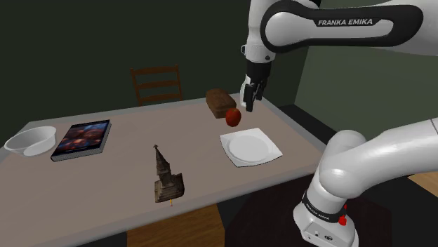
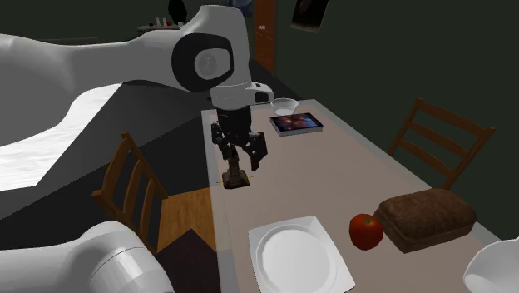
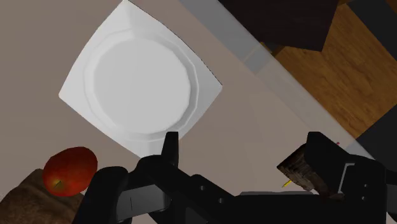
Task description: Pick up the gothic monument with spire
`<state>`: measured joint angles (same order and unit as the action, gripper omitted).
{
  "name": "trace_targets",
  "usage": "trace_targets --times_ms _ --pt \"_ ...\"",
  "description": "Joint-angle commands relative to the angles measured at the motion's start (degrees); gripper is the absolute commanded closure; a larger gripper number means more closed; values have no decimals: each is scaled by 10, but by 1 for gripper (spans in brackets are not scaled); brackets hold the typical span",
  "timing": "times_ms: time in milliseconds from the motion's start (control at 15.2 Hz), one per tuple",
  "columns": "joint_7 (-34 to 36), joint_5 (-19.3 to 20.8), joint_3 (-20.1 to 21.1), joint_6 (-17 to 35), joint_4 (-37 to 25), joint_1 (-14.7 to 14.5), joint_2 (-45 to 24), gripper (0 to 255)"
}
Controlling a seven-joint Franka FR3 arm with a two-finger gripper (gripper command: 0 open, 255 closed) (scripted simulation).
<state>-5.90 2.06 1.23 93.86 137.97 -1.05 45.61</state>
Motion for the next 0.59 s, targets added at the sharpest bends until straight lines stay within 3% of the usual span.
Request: trace_targets --times_ms 0,528 --pt "0 0 0 0 0 0 0 0" --pt "-74 -23 3 151 10 -52 -121 0"
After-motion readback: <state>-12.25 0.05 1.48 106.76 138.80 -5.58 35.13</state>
